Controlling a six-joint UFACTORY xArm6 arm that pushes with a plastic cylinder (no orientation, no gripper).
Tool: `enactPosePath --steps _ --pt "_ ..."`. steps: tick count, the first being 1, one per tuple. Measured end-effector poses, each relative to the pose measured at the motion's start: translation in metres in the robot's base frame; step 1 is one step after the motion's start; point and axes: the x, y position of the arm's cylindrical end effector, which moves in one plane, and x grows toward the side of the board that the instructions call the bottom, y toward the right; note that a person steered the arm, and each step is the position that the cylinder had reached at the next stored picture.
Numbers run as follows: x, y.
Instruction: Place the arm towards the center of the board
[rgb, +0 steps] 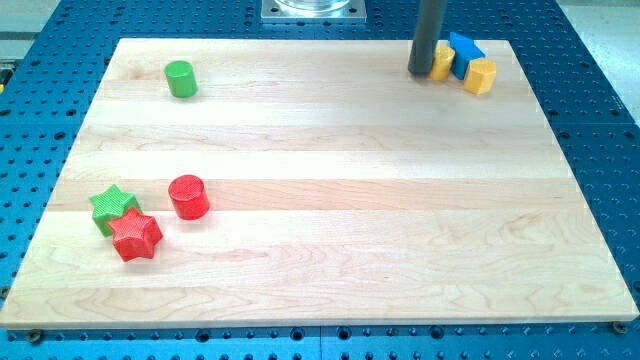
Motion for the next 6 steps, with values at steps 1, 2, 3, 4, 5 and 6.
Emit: enactPosePath --steps 1,2,3,4,5,6 --pt "0.04 -0.054" --pt "0.086 -0.106" --pt "0.086 -0.111" --pt "0.086 -0.111" --pt "0.085 -0.111" --pt "0.086 -0.111"
